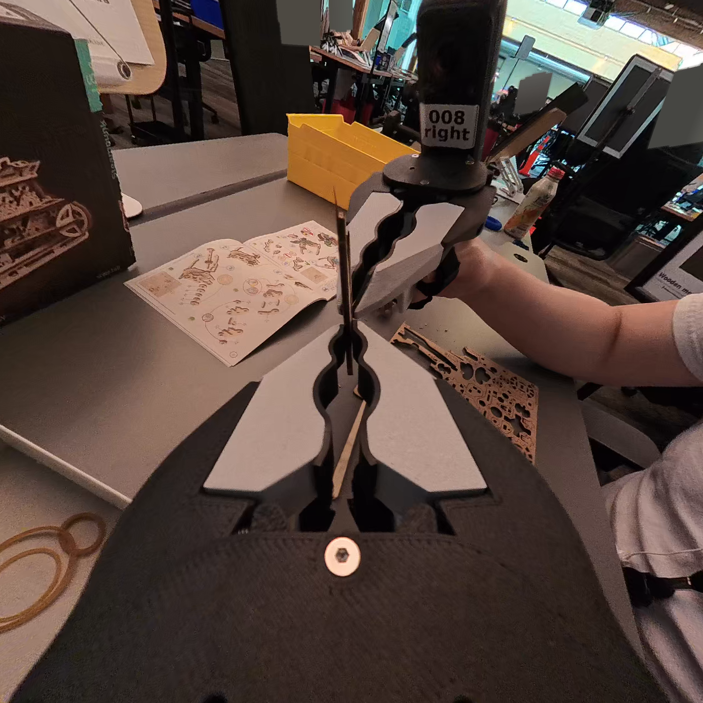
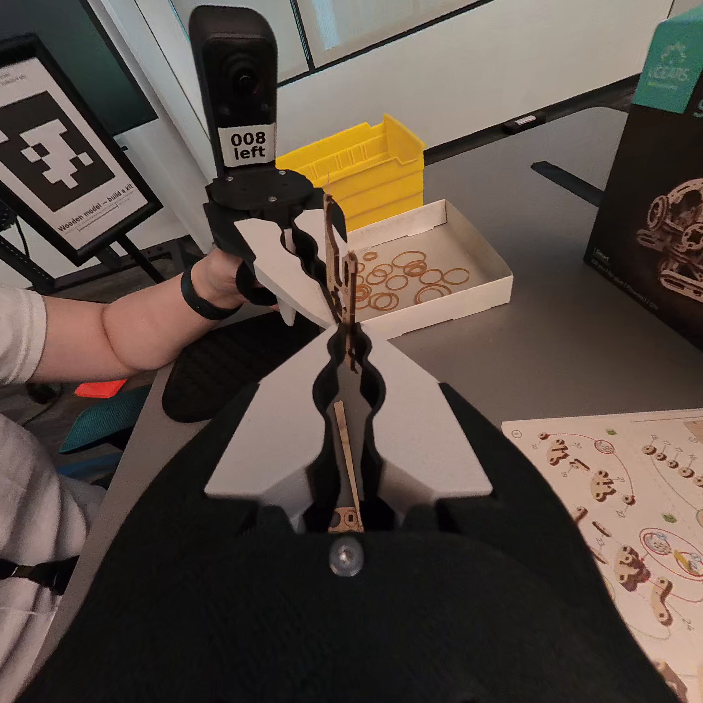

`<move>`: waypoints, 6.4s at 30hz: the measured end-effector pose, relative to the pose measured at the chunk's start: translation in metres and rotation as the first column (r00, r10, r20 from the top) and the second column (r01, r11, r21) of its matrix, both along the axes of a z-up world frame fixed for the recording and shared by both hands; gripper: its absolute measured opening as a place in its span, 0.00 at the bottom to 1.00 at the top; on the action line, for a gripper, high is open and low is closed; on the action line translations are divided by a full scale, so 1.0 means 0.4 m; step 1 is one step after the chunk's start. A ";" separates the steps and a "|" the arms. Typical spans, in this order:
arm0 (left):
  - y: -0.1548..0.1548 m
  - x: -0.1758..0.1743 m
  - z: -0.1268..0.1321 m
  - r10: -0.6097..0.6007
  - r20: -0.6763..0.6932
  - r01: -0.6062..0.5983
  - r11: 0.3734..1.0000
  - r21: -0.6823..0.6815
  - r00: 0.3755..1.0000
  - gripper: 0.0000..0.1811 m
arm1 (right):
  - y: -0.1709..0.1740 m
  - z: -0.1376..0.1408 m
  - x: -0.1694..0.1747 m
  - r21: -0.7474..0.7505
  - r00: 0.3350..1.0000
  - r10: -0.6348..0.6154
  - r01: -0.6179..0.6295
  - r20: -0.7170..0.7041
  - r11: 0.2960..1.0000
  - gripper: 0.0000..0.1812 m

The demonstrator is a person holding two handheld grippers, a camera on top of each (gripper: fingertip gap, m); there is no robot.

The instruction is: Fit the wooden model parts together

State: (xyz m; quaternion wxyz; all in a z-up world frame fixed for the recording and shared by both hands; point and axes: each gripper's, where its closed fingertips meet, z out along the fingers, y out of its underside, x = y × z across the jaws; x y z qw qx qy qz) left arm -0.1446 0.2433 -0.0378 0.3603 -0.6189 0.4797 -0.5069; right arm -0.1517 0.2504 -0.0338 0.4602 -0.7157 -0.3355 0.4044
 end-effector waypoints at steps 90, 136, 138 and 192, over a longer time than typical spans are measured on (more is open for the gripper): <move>0.002 -0.012 0.108 0.051 0.283 -0.041 0.998 -0.038 0.958 0.00 | -0.002 0.125 -0.001 0.026 0.971 -0.045 0.053 -0.235 0.998 0.05; -0.008 0.001 0.095 0.041 0.258 -0.026 0.998 -0.061 0.965 0.00 | -0.012 0.097 0.005 0.040 0.991 -0.002 0.008 -0.131 0.999 0.02; -0.007 0.002 0.092 0.041 0.253 -0.025 0.997 -0.066 0.967 0.00 | -0.010 0.094 0.006 0.043 0.993 -0.011 0.016 -0.119 0.999 0.02; 0.088 -0.043 0.088 0.304 0.189 -0.314 0.949 0.025 0.934 0.00 | 0.041 0.122 0.035 0.137 0.953 -0.292 0.301 -0.077 0.944 0.06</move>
